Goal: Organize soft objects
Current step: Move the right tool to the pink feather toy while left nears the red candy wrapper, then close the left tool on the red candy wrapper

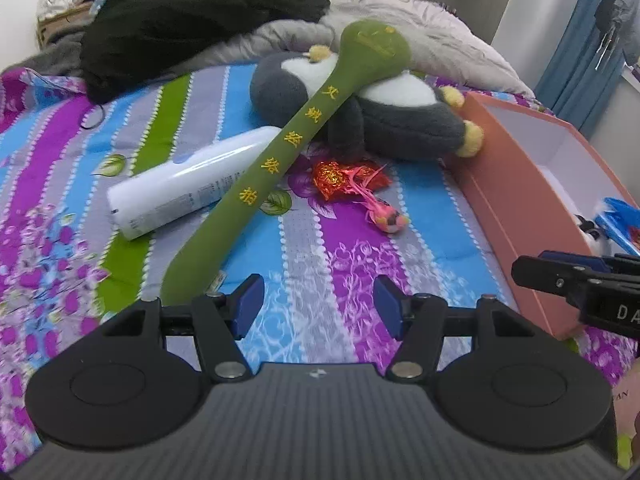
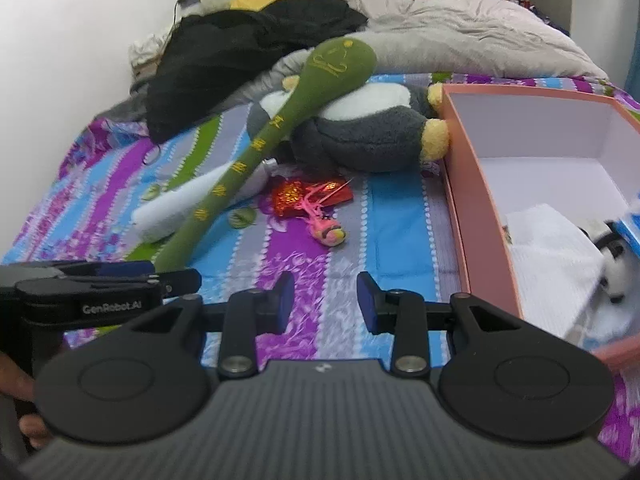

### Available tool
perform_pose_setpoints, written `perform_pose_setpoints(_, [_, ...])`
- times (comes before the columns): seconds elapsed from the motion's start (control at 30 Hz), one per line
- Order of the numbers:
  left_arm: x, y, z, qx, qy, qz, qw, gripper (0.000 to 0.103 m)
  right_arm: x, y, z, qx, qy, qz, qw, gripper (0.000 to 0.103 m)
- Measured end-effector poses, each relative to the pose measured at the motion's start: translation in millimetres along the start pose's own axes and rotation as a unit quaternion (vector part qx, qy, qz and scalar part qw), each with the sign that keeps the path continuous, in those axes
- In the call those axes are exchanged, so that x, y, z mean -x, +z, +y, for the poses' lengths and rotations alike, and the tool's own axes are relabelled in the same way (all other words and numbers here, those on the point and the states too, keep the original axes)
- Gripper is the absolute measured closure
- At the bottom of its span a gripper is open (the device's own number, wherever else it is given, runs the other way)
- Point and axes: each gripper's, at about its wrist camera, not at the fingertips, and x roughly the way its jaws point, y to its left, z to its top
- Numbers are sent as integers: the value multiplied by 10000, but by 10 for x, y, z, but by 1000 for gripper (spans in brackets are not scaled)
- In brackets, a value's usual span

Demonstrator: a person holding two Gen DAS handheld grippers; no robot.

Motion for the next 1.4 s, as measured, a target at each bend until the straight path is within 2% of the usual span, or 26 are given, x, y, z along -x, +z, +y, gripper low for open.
perform_pose_setpoints(0.2, [-572,245,64,133,-162,199,9996,38,-581,149,-72,414,-9,420,9983,66])
perform_pose_setpoints(0.37, [-1014,495,53,180,-279,320,9989,38,-967,202,-14,883,115,607,9942,66])
perform_pose_setpoints(0.67, [-1531,843,-72,431,-476,474,9968,38,-1374,241,15,1140,72,551,9919,66])
perform_pose_setpoints(0.83, [-1664,933,-112,578,-236,519,9967,38,-1490,216,19,1148,153,354,9926,64])
perform_pose_setpoints(1.03, [-1778,961,-131,741,86,635,9952,38,-1465,225,-38,972,211,325,9945,68])
perform_pose_setpoints(1.2, [-1881,995,-127,929,187,700,9930,38,-1345,162,-96,939,16,467,9945,68])
perform_pose_setpoints(1.4, [-1969,1016,-262,968,651,521,9918,39,-1147,33,-101,1002,-209,515,9934,69])
